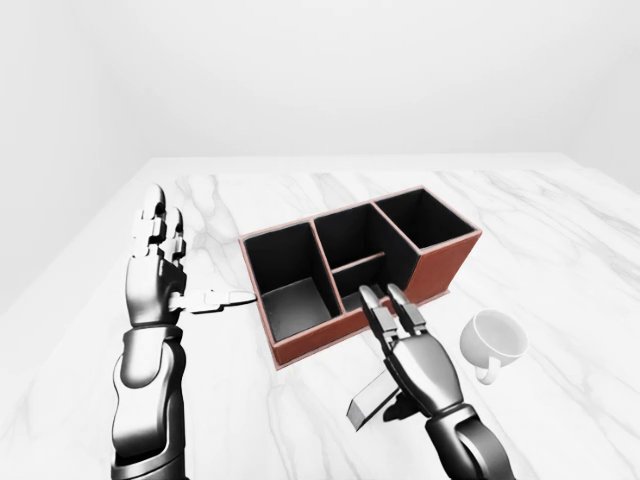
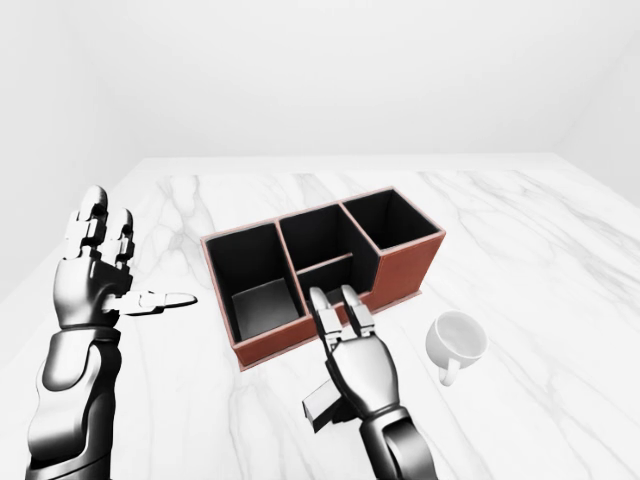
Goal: Pick up the book and place it in the front compartment of the caddy.
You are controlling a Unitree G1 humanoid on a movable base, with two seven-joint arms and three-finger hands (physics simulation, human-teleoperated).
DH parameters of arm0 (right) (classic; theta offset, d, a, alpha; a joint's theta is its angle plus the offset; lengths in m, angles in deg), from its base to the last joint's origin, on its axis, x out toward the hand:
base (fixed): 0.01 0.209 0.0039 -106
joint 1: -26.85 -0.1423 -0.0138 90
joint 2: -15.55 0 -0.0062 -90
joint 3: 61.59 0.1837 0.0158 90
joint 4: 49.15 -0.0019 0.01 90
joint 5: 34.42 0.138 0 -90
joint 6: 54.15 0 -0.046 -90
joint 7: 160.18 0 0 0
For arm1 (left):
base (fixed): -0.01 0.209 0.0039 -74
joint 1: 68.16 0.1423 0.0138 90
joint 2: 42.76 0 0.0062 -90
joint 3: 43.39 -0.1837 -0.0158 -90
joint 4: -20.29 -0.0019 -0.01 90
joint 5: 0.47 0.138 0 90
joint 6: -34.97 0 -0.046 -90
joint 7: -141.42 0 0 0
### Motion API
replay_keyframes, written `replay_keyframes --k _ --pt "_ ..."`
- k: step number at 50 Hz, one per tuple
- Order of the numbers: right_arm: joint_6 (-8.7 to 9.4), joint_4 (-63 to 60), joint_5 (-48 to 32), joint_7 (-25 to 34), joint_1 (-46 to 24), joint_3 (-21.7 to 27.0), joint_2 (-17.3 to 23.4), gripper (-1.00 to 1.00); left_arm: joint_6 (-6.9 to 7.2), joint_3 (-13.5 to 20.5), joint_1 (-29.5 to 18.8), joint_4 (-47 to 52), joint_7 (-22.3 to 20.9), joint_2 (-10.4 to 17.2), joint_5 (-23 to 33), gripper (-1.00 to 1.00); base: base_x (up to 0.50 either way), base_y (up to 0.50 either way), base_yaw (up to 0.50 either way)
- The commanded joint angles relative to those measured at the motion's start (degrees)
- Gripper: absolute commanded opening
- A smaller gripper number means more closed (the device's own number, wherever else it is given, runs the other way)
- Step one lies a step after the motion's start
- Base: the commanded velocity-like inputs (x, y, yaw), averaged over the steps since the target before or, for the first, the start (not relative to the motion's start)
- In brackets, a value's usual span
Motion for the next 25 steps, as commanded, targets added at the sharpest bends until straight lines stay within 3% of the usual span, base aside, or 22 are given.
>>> replay_keyframes --k 1,25 --pt "0.00 1.28 -0.94 -1.05 0.04 -1.93 0.74 1.00 0.00 -0.08 0.07 -0.11 -0.13 -0.08 0.15 1.00 0.00 0.00 0.00" --pt "0.00 4.22 -1.72 -3.39 -0.08 -4.70 1.95 1.00 0.00 -0.13 0.12 0.33 -0.22 -0.11 0.21 1.00 0.00 0.00 0.00"
